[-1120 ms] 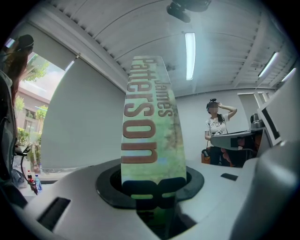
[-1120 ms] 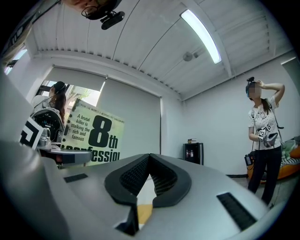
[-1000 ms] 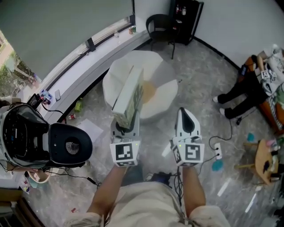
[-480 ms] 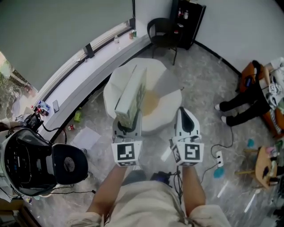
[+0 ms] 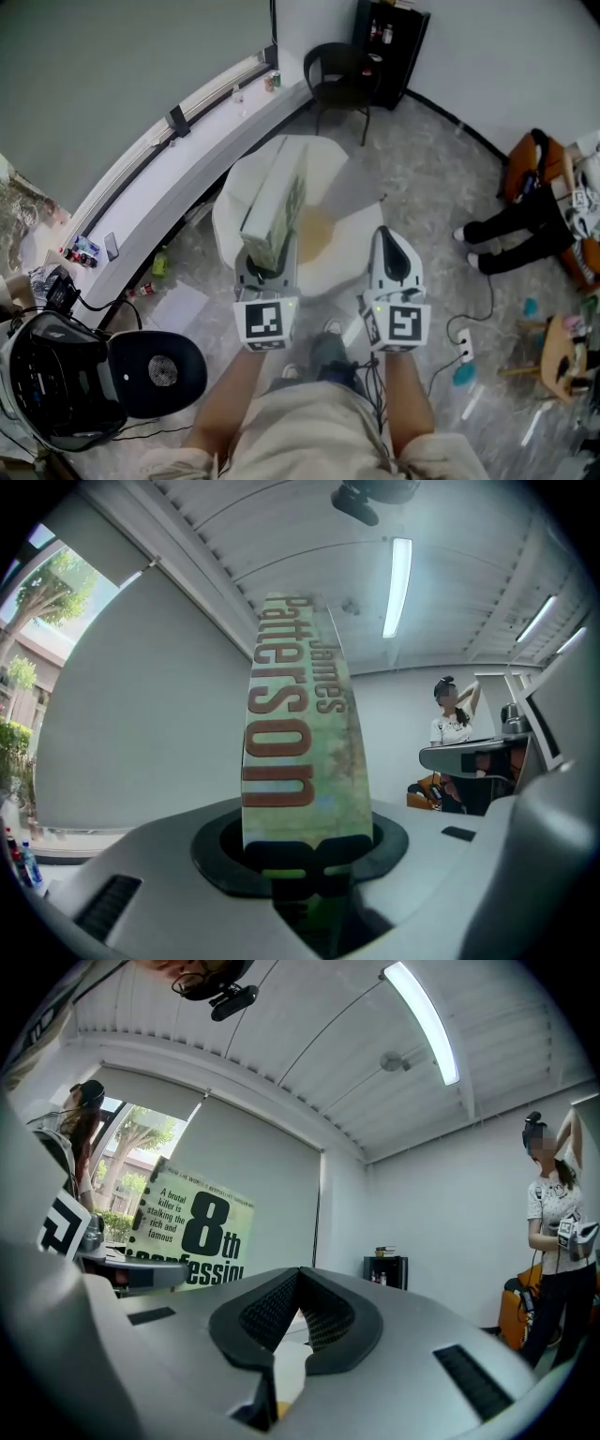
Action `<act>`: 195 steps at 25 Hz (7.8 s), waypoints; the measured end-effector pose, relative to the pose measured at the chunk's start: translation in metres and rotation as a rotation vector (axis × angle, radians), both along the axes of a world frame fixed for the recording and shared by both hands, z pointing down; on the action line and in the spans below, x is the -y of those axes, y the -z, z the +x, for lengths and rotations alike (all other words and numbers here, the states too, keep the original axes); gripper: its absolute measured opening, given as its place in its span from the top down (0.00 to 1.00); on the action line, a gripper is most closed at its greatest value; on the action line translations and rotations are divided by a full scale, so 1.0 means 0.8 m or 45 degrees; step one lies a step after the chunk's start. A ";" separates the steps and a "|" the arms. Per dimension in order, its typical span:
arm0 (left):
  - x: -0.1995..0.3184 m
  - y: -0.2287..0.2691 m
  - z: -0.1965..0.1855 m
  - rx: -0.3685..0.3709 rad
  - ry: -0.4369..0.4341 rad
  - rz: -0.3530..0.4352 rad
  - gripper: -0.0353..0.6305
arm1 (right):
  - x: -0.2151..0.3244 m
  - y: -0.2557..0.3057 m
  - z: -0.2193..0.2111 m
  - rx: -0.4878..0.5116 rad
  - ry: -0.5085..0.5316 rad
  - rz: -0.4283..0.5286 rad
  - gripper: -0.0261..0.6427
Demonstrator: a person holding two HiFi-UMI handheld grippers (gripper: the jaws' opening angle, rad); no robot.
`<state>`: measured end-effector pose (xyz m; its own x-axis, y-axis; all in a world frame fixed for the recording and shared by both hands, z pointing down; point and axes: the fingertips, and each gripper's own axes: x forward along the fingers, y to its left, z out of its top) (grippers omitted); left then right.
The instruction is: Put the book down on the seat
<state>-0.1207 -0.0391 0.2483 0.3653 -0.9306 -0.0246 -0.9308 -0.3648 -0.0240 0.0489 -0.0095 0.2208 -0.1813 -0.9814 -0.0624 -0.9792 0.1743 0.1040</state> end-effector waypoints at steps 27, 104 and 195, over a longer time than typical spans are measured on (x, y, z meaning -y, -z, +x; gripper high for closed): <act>0.260 -0.024 0.150 0.022 0.041 -0.087 0.70 | 0.270 -0.032 0.146 -0.023 0.043 -0.061 0.96; 0.478 -1.027 0.214 -1.426 -0.198 -1.355 0.65 | 0.379 -0.754 0.117 0.036 0.060 -0.607 0.96; 0.311 -0.066 0.114 0.007 -0.084 -0.176 0.94 | 0.320 -0.059 0.050 0.000 0.197 -0.124 0.96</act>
